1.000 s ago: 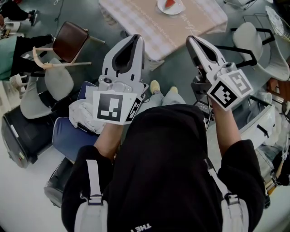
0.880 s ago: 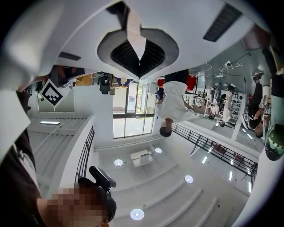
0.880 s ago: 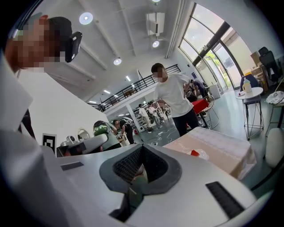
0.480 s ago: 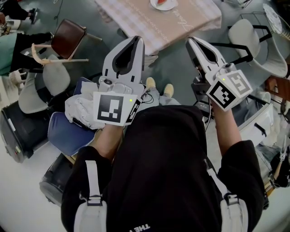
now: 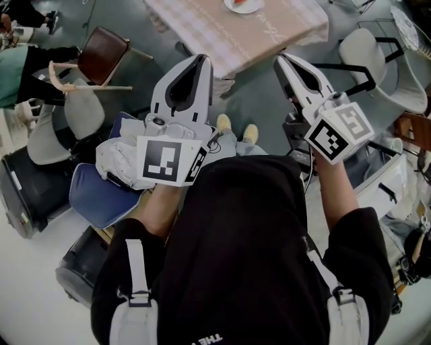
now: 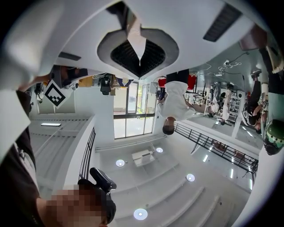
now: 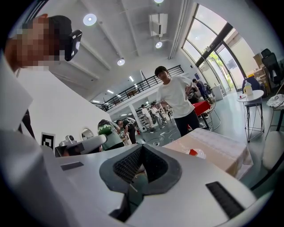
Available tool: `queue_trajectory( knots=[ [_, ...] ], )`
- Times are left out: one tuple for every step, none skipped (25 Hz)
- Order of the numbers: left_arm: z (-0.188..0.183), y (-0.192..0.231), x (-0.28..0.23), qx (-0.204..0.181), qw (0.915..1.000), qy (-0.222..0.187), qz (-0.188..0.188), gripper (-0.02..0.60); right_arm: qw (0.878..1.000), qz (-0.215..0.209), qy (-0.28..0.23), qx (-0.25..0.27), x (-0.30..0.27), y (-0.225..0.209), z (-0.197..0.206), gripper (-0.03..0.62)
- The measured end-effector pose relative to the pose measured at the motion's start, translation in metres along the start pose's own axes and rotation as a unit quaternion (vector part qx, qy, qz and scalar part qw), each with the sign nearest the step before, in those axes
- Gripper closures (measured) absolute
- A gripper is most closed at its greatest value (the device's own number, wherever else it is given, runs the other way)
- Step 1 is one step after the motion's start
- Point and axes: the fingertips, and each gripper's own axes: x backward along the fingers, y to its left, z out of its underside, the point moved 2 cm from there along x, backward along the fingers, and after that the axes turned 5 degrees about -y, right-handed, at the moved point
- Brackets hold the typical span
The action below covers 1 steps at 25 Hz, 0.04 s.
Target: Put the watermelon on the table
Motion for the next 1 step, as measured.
queue_trajectory(
  knots=[
    [0.0002,-0.0018,0.0023,0.000,1.0000,0.000,0.000,0.571,1.000,0.001,0.001,0.001,0.0022,0.0013,0.0008,0.579]
  ],
)
